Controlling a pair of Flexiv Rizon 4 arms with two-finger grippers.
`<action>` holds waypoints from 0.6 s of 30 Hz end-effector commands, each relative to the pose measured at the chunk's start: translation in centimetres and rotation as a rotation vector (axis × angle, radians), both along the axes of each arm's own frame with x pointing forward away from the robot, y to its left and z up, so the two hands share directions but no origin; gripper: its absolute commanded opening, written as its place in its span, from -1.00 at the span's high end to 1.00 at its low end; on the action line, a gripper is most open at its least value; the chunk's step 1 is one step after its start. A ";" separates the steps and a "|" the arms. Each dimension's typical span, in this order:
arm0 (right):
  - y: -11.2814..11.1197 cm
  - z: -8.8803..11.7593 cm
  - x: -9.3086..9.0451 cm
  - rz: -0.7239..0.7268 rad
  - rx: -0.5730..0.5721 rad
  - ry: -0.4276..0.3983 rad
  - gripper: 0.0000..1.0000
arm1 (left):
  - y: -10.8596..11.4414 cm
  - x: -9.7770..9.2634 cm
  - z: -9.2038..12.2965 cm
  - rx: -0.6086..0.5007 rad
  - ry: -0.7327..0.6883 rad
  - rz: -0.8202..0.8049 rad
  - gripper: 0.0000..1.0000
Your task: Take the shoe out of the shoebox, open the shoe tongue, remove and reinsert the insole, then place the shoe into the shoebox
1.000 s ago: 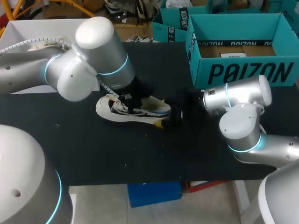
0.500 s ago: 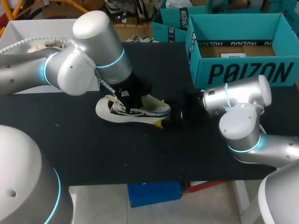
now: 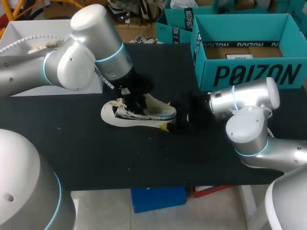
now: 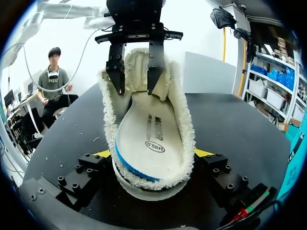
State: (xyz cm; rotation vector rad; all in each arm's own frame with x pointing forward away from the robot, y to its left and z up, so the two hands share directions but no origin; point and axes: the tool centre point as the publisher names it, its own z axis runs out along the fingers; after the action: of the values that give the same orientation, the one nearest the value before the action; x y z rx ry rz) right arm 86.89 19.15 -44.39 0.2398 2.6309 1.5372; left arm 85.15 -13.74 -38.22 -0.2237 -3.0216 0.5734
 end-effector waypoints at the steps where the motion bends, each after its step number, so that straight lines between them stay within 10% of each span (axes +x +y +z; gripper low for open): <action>1: 0.0 -0.2 0.2 0.000 0.002 0.001 1.00 | 0.3 -0.1 0.1 0.015 -0.011 -0.005 0.19; 18: 0.0 -0.2 0.2 0.000 0.002 0.001 1.00 | -0.9 -0.4 -0.3 0.140 -0.209 0.036 0.18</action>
State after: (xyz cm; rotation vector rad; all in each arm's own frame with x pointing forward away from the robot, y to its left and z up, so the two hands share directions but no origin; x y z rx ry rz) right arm 86.93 19.12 -44.45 0.2394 2.6303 1.5394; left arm 85.63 -14.30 -38.62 -0.2488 -3.2118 0.3966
